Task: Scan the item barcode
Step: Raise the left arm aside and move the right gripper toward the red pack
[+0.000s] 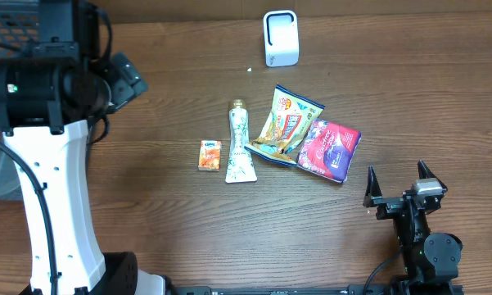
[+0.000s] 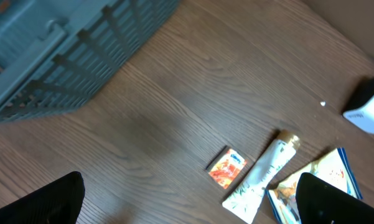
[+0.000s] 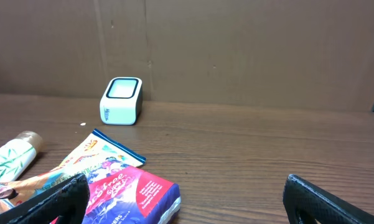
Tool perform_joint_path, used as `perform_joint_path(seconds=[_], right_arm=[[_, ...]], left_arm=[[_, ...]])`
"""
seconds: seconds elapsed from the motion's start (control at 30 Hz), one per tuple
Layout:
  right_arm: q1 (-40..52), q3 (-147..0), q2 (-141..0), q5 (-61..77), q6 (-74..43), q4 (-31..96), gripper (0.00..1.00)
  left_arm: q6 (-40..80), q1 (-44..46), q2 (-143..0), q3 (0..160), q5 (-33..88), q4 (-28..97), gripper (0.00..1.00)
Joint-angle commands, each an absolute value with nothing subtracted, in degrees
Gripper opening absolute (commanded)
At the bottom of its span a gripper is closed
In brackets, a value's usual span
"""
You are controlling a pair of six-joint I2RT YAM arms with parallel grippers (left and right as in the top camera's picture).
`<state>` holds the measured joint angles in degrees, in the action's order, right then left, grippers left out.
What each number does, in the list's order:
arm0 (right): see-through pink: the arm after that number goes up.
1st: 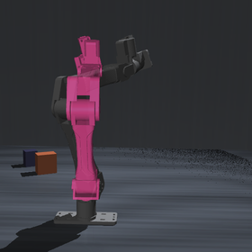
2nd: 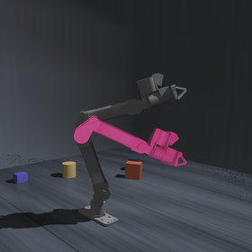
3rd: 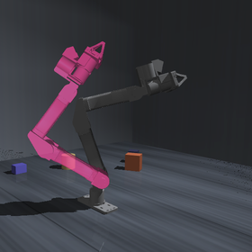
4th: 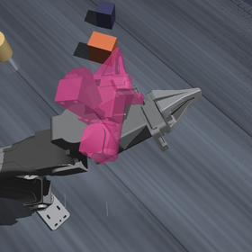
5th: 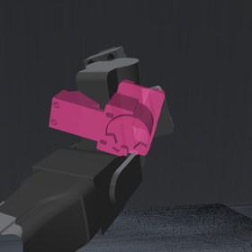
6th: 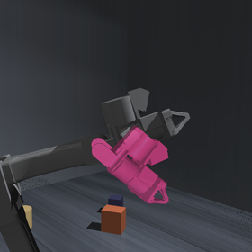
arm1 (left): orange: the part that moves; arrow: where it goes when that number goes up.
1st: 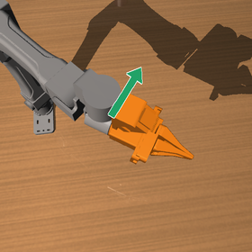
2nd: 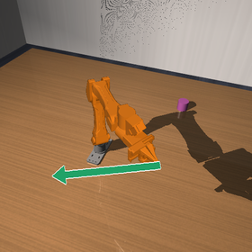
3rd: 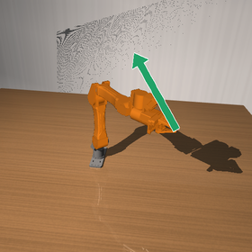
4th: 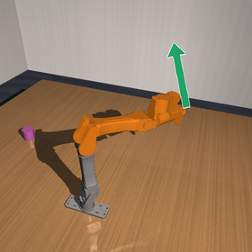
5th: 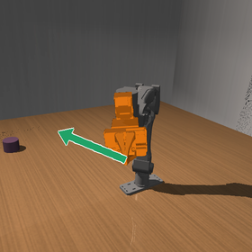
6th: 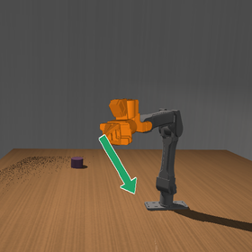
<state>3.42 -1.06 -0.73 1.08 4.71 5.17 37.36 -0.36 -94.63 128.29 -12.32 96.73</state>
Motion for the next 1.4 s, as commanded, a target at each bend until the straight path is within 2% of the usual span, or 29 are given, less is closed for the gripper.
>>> perform_joint_path(seconds=[0.0, 0.17, 0.3, 0.47, 0.6, 0.67, 0.77, 0.9, 1.07, 1.37], right_arm=[[3.68, -0.47, -0.16, 0.93, 4.54, 4.82, 1.0], [3.68, -0.47, -0.16, 1.63, 4.21, 0.16, 1.0], [3.75, -0.47, -0.16, 20.82, -0.45, -8.8, 1.0], [3.75, -0.47, -0.16, 33.47, -0.47, -20.32, 1.0], [3.73, -0.86, -0.16, 36.1, -0.45, -29.23, 1.0], [3.44, -2.55, -0.19, 35.44, -0.45, -28.88, 1.0], [2.72, -8.4, -0.8, 32.32, -0.34, -20.34, 1.0], [1.37, -19.9, -5.82, 28.16, 5.32, -1.34, 1.0], [-0.27, -34.0, -19.99, 24.86, 9.72, 15.81, 1.0], [-0.56, -52.64, -53.71, 40.12, 8.51, 31.18, 1.0]], left_arm=[[35.97, -1.91, -95.2, 128.31, -10.24, 96.82, 1.0], [34.26, -1.89, -95.5, 128.29, -10.26, 96.82, 1.0], [34.28, -1.89, -95.5, 128.29, -10.24, 96.82, 1.0], [34.28, -1.89, -95.5, 128.29, -10.26, 96.82, 1.0], [34.28, -1.87, -95.5, 128.29, -10.26, 96.82, 1.0], [34.26, -1.87, -95.5, 128.29, -10.26, 96.82, 1.0], [34.28, -1.87, -95.5, 128.29, -10.26, 96.82, 1.0], [34.28, -1.87, -95.5, 128.29, -10.26, 96.82, 1.0], [34.28, -1.87, -95.5, 128.29, -10.26, 96.82, 1.0], [34.28, -1.87, -95.5, 128.29, -10.26, 96.82, 1.0]])
